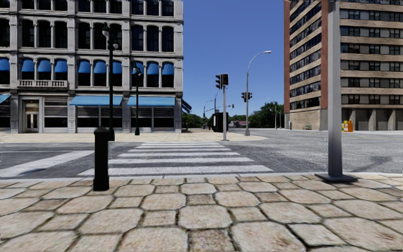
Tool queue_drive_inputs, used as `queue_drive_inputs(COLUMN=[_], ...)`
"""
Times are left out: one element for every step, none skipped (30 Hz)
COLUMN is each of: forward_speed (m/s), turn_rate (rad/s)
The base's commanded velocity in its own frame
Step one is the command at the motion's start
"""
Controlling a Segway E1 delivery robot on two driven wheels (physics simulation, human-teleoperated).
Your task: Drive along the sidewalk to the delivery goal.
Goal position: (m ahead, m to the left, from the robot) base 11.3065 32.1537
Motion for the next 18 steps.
queue_drive_inputs(forward_speed=[2.0, 2.0, 2.0, 2.0, 2.0, 2.0, 2.0, 2.0, 2.0, 2.0, 2.0, 2.0, 2.0, 2.0, 2.0, 2.0, 2.0, 2.0], turn_rate=[0.37, 0.35, 0.32, 0.31, 0.31, 0.31, 0.31, 0.31, 0.31, 0.31, 0.26, 0.26, 0.0, 0.0, 0.0, 0.0, 0.0, 0.0])
